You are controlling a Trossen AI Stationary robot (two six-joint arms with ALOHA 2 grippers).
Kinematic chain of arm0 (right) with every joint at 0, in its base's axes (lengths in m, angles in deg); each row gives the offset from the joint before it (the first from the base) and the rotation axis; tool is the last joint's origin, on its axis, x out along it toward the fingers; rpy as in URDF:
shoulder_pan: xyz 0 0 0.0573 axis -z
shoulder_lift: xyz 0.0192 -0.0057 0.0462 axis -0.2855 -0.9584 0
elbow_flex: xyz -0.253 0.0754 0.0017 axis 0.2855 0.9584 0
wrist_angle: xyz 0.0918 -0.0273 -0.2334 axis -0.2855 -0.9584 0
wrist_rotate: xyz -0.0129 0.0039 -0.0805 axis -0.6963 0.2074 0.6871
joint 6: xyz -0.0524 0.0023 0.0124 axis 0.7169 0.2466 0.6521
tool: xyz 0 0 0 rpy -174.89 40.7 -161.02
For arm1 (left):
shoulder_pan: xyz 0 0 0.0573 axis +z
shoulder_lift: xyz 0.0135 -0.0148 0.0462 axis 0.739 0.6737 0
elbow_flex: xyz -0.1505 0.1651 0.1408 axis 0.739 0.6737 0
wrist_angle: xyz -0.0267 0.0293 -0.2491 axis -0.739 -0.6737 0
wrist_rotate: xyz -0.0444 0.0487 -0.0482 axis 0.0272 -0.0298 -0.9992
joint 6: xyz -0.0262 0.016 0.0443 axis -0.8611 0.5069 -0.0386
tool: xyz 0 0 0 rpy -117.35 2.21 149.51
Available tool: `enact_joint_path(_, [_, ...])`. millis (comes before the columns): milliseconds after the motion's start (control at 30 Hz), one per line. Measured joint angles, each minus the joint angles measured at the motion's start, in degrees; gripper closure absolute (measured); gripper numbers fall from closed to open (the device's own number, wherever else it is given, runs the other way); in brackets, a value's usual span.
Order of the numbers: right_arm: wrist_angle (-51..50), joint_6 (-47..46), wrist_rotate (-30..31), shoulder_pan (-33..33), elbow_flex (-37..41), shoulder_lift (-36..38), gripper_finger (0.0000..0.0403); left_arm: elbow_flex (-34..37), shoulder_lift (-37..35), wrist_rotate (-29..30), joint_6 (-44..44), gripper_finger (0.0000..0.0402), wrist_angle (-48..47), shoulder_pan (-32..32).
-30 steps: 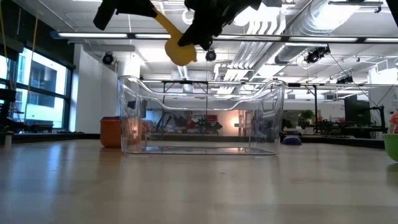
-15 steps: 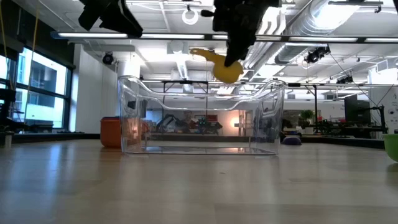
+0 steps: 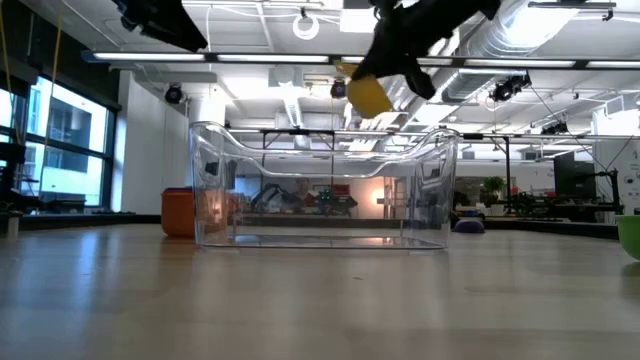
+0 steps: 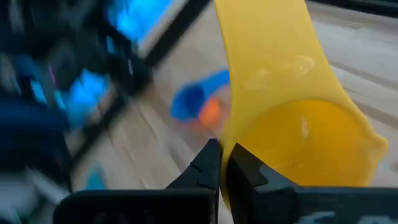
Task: Nest measuring cups in basket
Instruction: Stack the yellow measuring cup on top of the blue measuring cup
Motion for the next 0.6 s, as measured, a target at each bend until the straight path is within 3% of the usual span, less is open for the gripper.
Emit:
enact_joint_path(267, [35.4, -23.5, 3.5, -3.9, 0.2, -11.8, 0.0403, 0.0, 0.3, -2.4, 17.6, 0.0211, 1.5, 1.6])
enact_joint_path(600, [65.2, -41.4, 8.3, -4.0, -0.4, -26.3, 0.0403, 0.1, 6.6, -3.3, 18.3, 0.0211, 8.3, 1.5])
